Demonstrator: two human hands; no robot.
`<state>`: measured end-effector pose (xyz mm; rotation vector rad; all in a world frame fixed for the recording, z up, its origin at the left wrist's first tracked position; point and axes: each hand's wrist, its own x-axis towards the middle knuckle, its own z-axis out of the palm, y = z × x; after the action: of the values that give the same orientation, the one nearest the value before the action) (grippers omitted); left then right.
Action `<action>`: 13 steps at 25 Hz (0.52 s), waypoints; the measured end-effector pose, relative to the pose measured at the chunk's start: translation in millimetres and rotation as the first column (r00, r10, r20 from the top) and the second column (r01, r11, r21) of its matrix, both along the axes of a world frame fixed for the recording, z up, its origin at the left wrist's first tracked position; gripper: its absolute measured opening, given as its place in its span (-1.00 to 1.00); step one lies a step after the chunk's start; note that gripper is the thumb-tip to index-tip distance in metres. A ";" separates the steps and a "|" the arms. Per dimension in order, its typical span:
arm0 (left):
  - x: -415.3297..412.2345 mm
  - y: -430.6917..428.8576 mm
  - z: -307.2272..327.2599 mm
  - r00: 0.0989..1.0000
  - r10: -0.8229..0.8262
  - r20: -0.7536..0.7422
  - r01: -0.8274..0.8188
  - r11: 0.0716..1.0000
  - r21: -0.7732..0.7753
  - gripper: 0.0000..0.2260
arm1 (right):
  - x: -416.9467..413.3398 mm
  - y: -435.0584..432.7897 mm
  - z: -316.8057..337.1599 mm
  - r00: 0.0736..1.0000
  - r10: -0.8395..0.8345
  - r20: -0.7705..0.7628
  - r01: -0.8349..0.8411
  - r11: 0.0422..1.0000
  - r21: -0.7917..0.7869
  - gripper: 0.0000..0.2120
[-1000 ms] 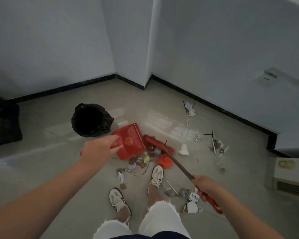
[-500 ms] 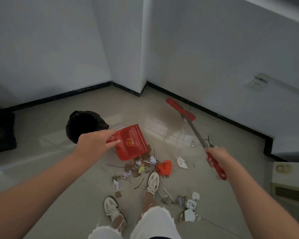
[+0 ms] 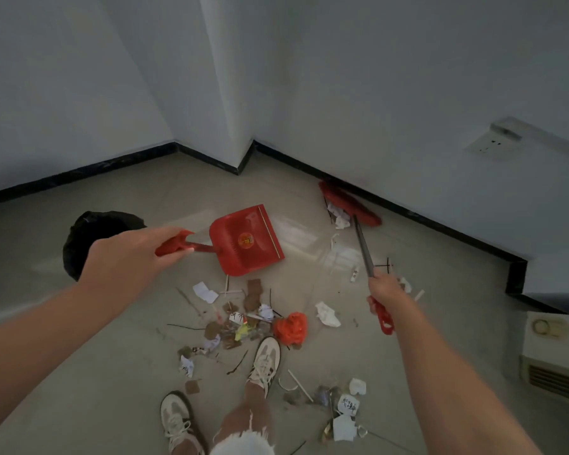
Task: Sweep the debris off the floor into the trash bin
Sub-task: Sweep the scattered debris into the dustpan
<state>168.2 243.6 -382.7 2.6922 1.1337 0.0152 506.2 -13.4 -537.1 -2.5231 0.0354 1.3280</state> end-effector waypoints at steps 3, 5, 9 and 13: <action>4.6 -3.4 14.7 0.996 0.081 0.046 -0.083 0.996 0.039 -0.75 | -23.6 -48.8 4.4 0.967 0.235 0.096 -0.233 0.972 -0.038 -0.62; -1.8 1.5 27.2 0.981 0.183 0.058 -0.184 0.983 0.008 -0.72 | -60.3 -97.0 17.5 0.954 0.292 0.062 -0.289 0.956 -0.054 -0.53; -19.1 13.1 45.8 0.982 0.186 0.011 -0.186 0.982 0.002 -0.67 | -152.3 -168.6 61.7 0.970 0.220 -0.105 -0.228 0.971 -0.066 -0.58; -32.2 2.3 55.4 0.995 0.096 0.036 -0.094 0.995 -0.044 -0.74 | -214.3 -206.9 90.9 0.929 0.329 -0.169 -0.330 0.944 0.027 -0.53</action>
<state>136.0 246.0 -327.3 2.5873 1.2358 0.0563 291.9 -220.3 -446.3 -2.4850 -0.3687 1.6682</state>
